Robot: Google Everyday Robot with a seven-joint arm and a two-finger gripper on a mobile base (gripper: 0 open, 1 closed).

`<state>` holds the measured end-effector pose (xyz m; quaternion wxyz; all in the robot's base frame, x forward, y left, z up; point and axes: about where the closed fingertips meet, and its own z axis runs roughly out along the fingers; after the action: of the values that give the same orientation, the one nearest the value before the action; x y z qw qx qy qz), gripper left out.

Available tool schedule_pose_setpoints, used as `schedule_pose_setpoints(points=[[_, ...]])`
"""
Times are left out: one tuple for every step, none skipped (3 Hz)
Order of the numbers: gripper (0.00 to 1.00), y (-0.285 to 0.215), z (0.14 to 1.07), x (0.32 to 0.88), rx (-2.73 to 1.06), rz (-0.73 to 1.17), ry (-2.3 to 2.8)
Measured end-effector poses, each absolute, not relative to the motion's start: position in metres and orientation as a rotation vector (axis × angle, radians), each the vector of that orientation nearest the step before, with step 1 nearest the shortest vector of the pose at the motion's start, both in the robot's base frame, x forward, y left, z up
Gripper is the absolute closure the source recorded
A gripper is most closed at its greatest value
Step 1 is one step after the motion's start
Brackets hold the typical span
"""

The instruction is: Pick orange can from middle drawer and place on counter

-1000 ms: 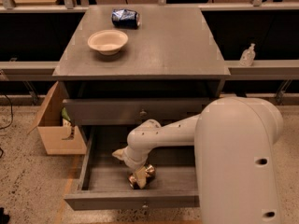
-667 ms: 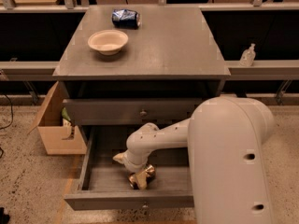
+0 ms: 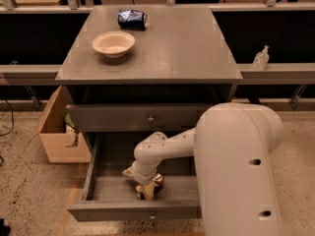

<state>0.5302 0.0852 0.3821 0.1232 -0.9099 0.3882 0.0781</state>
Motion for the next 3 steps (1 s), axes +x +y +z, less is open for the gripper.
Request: schedule_pose_setpoints(points=[[0.4,0.0855,0.3777,0.529,-2.656,0.253,1.127],[0.64,0.0886,0.3741,0.5279,-2.665,0.302,1.092],[0.86,0.0905,0.3731,0.5285,-2.659,0.359,1.08]])
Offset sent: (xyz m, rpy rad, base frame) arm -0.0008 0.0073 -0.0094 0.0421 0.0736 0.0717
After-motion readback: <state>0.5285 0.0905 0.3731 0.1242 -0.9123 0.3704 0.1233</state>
